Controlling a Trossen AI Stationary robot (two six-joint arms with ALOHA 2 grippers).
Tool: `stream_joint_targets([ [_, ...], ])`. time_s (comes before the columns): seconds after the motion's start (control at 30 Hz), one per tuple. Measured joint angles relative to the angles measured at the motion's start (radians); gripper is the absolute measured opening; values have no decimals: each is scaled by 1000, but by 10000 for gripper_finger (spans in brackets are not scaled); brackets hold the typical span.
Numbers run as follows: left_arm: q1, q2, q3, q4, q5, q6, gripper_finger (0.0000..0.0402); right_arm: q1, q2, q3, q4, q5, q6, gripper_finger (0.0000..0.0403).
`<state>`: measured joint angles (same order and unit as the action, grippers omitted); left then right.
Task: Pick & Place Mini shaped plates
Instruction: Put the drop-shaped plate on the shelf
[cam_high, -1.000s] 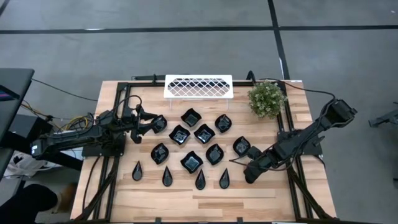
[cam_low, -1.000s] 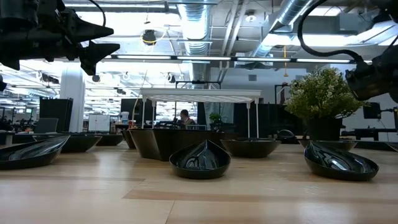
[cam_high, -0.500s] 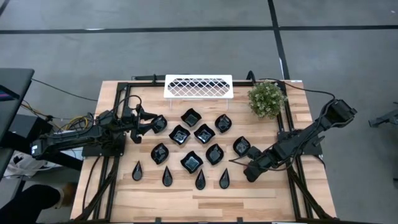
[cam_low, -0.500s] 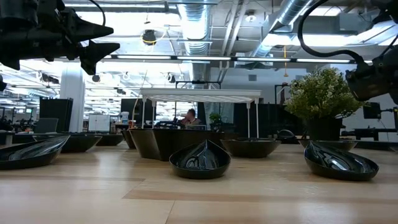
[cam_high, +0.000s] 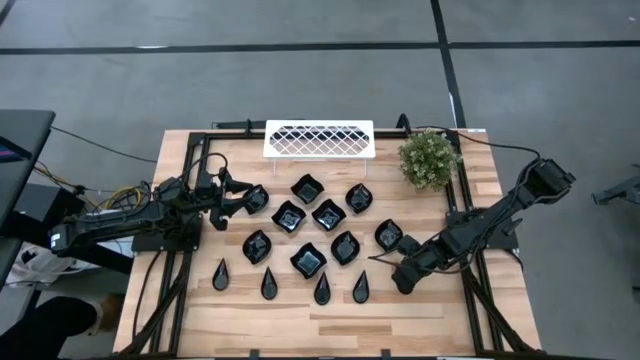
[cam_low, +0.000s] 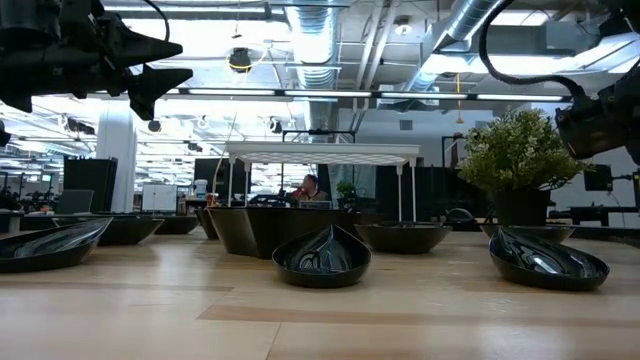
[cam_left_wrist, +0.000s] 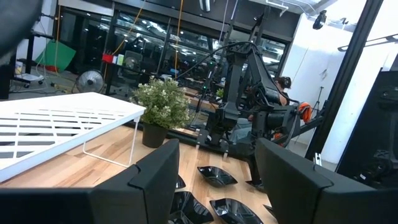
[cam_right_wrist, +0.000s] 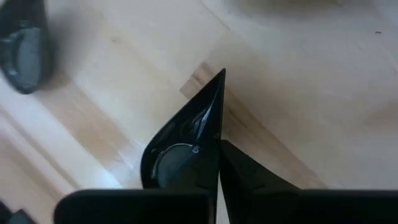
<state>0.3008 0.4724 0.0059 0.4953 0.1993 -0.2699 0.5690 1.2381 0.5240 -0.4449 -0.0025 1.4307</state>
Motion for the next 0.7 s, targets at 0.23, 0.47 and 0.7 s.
stream_joint_targets([
  [0.23,0,0,0,4,0,0,214,0,-124,0,99,0,-30,1],
  [0.47,0,0,0,8,0,0,214,-49,-254,0,267,2,-170,1],
  [0.7,0,0,0,11,0,0,214,-136,-299,0,454,3,-358,0],
])
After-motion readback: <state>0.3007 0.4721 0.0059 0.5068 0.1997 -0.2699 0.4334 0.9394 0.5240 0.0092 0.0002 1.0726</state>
